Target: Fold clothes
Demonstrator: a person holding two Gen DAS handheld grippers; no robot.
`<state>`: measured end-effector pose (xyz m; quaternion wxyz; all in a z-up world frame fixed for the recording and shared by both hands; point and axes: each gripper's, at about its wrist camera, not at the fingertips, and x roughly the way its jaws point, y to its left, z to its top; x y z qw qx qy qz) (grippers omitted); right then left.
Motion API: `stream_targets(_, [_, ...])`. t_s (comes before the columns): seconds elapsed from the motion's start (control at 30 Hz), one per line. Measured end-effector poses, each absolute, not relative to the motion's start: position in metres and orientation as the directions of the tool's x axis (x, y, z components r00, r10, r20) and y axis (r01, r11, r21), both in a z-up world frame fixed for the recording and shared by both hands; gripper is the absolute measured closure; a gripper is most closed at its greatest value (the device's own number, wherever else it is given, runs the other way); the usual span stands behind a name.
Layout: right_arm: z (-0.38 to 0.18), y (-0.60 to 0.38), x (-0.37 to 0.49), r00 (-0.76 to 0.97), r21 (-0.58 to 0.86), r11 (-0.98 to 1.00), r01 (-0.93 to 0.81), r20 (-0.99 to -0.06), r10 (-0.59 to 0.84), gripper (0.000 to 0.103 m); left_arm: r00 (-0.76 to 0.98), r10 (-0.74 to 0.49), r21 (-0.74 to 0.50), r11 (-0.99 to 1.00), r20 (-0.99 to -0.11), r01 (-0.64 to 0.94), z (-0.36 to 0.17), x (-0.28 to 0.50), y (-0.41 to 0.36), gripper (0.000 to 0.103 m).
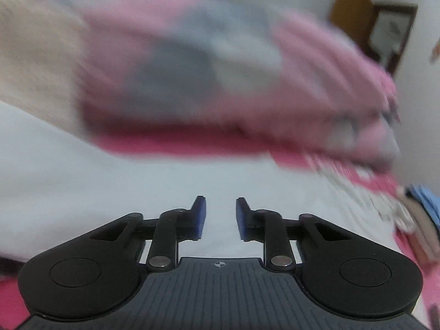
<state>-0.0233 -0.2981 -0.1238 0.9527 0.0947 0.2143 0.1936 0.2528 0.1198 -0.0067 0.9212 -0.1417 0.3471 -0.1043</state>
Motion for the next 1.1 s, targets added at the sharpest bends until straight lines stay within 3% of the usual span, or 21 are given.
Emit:
stream_targets(0.1, [-0.125,-0.299,-0.024,0.834,0.266,0.905,-0.331,-0.366,0.413,0.062,0.63,-0.333,-0.339,0.934,-0.702,0.115,-0.053,0.303,0.09,0.088])
stream_targets(0.23, [-0.125,-0.302,-0.023,0.833,0.277,0.9,-0.336,-0.359,0.421,0.062,0.639,-0.192,-0.162,0.981,-0.745,0.106,-0.095,0.343,0.073,0.094])
stream_targets(0.3, [-0.126,-0.303,-0.022,0.832,0.281,0.898,-0.338,-0.357,0.425,0.062,0.67,-0.167,-0.143,0.986,-0.724,0.091,-0.105,0.361,0.079,0.098])
stream_targets(0.5, [-0.127,-0.305,-0.022,0.83,0.298,0.891,-0.343,-0.347,0.436,0.062,0.735,-0.004,-0.061,0.997,-0.678,-0.051,-0.109,0.421,0.106,0.098])
stream_targets(0.67, [-0.127,-0.306,-0.022,0.83,0.302,0.889,-0.343,-0.345,0.438,0.062,0.759,0.186,0.104,0.982,-0.625,-0.155,-0.111,0.445,0.101,0.098])
stream_targets(0.73, [-0.127,-0.306,-0.022,0.83,0.303,0.889,-0.344,-0.344,0.439,0.062,0.764,0.201,0.1,0.979,-0.613,-0.177,-0.103,0.441,0.099,0.098])
stream_targets(0.83, [-0.128,-0.306,-0.023,0.831,0.305,0.887,-0.346,-0.339,0.441,0.062,0.807,0.097,0.04,0.995,-0.583,-0.091,-0.084,0.42,0.085,0.099])
stream_targets(0.97, [-0.128,-0.308,-0.023,0.83,0.318,0.881,-0.351,-0.33,0.45,0.062,0.767,-0.181,-0.072,0.982,-0.616,0.174,-0.075,0.397,0.048,0.098])
stream_targets(1.1, [-0.128,-0.309,-0.022,0.829,0.326,0.877,-0.353,-0.326,0.454,0.062,0.742,-0.197,-0.069,0.977,-0.64,0.201,-0.099,0.424,0.025,0.097])
